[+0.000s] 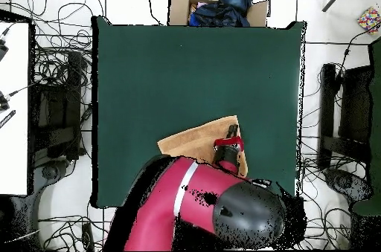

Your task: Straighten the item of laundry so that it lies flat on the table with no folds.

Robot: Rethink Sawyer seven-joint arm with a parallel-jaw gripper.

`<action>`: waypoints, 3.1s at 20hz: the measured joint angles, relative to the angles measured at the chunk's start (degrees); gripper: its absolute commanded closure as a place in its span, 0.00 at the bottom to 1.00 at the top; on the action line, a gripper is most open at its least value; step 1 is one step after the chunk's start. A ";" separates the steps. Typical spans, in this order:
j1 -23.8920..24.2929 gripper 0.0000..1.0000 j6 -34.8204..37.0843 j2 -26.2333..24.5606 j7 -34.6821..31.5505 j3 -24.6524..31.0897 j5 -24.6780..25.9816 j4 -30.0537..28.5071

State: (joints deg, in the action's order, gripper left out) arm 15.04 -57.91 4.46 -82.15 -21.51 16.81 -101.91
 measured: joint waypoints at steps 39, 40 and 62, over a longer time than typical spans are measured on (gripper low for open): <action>6.70 1.00 -1.44 -5.54 -0.01 5.23 8.16 24.57; 6.72 1.00 -0.53 -5.22 -0.01 5.49 8.14 24.59; 6.81 1.00 60.56 18.65 0.00 13.35 -1.61 9.63</action>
State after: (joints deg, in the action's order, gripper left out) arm 21.86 2.65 23.12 -82.15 -8.16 15.19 -92.28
